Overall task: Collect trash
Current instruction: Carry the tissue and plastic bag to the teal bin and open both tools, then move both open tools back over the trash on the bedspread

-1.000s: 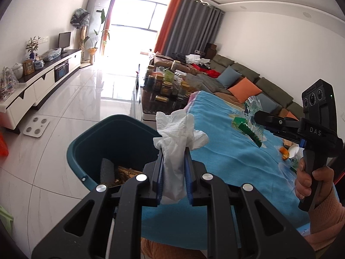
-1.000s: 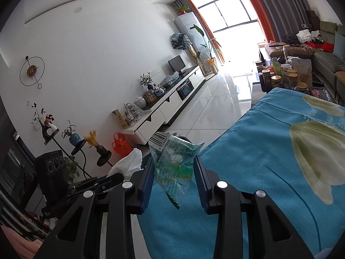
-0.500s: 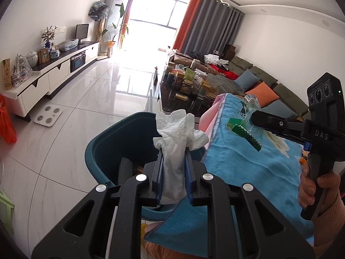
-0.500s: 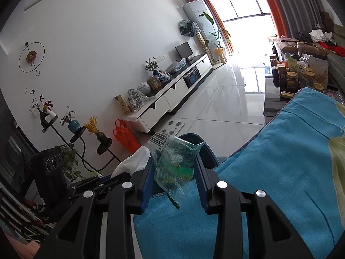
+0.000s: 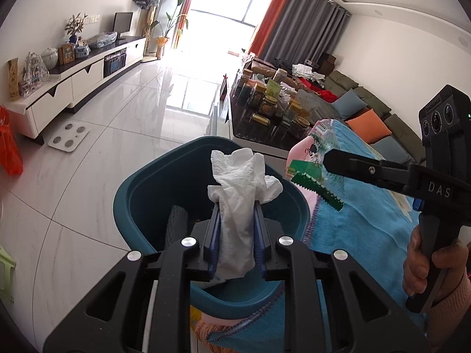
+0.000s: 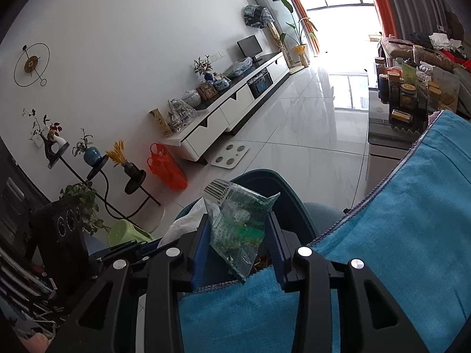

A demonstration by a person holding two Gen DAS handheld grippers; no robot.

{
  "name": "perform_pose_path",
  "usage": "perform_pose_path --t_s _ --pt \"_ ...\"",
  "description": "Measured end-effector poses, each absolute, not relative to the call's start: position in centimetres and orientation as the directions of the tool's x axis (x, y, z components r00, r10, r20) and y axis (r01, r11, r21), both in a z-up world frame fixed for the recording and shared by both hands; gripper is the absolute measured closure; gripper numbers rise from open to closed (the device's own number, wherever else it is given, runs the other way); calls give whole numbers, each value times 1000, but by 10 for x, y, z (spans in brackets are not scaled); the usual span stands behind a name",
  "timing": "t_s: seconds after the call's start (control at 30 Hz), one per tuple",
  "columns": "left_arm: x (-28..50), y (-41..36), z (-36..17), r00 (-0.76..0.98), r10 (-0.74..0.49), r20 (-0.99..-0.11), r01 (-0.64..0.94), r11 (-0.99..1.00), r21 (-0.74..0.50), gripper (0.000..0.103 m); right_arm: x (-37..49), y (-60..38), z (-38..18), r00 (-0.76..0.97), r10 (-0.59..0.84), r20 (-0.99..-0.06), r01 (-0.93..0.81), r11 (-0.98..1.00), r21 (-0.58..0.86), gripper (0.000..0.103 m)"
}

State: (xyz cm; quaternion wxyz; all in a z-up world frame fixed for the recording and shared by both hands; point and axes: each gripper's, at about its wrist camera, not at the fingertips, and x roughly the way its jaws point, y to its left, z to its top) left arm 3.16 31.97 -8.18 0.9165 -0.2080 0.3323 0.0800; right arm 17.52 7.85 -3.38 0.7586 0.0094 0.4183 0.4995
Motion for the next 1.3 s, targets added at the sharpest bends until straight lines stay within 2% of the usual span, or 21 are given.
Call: perform_pose_path --t_s 0.23,0.3,0.33,0.5,0.73,0.93,1.3 --pt "49 327 -94 739 16 -673 -309 896 -318 75 181 96 -46 138 735 -664 -728 530 435 59" --pt "54 327 -98 728 11 -685 -310 897 -315 70 182 97 -46 140 732 -667 -722 536 437 52" --pt "57 328 -100 719 9 -695 -314 896 -314 61 181 98 -46 142 731 -668 -720 539 437 48" --pt "59 329 -104 714 32 -700 -339 890 -306 61 181 92 -45 147 735 -662 -717 541 440 47" --pt "41 318 -81 762 53 -645 -323 895 -308 60 172 65 -31 165 764 -623 -726 522 448 47" --pt "22 284 -51 826 6 -564 -213 929 -303 55 149 10 -3 235 793 -562 -757 512 406 47" --pt "29 154 -35 803 -275 -529 142 950 -278 53 119 -135 10 454 715 -532 -660 671 338 47"
